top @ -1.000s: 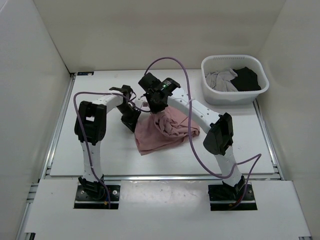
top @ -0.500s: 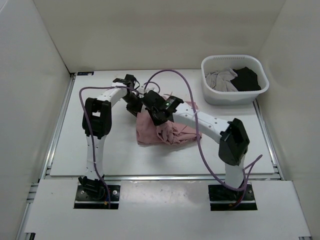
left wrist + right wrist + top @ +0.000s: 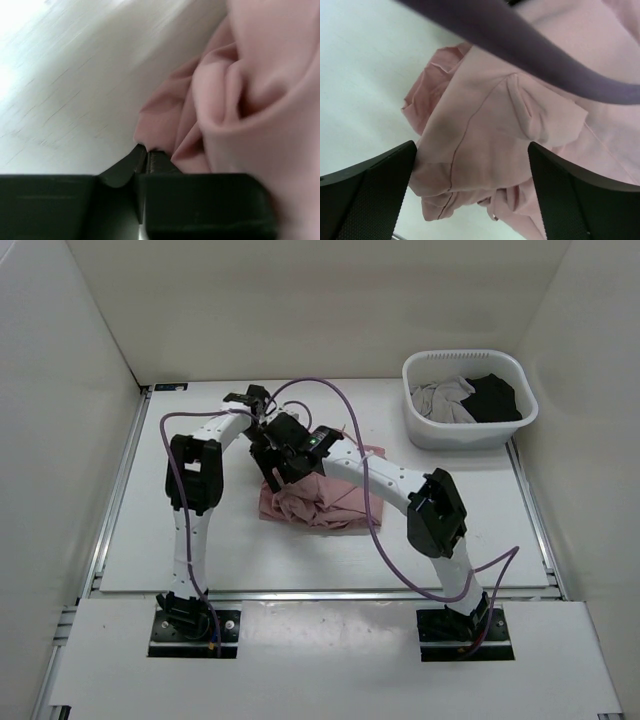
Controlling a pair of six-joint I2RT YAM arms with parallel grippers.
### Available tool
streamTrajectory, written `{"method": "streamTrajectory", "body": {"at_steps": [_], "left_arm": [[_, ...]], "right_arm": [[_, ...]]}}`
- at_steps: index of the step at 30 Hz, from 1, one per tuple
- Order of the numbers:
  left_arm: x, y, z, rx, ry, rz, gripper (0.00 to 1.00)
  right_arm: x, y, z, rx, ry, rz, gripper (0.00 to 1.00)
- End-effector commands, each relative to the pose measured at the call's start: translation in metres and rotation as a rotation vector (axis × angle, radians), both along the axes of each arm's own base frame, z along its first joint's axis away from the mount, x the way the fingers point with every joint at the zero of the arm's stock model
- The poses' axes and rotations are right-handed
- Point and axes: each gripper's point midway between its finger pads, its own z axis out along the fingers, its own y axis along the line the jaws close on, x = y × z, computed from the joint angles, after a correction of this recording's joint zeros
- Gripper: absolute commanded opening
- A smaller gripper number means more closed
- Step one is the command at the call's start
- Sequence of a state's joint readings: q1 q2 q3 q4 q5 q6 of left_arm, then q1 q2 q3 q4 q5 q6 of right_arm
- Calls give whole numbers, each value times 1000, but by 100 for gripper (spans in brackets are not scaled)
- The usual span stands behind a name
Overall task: Fold and stack the trousers
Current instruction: Fold the trousers
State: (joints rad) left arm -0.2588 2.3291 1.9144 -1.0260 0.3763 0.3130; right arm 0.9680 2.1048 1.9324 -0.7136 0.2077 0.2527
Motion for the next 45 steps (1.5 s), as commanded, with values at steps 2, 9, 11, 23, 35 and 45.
{"method": "streamTrajectory", "body": {"at_steps": [2,9,11,23,35,45], "left_arm": [[34,21,43,54,-148,58,24],[87,125,127,249,-408,288,65],[88,137,167,251,-499,302,69],[-99,-31,197,-381,-148,-257,62],[-153,25,36,61,-89,-172,52],[-152,21,52,-24,-188,-210,64]], "right_arm": [[-8,26,62,145,-87,153,99],[-9,-24,144,245,-257,18,71],[-8,-52,149,266,-270,-83,43],[10,-172,2,316,101,-536,0],[38,-221,-74,220,220,-728,0],[50,-238,-87,171,227,-770,0]]}}
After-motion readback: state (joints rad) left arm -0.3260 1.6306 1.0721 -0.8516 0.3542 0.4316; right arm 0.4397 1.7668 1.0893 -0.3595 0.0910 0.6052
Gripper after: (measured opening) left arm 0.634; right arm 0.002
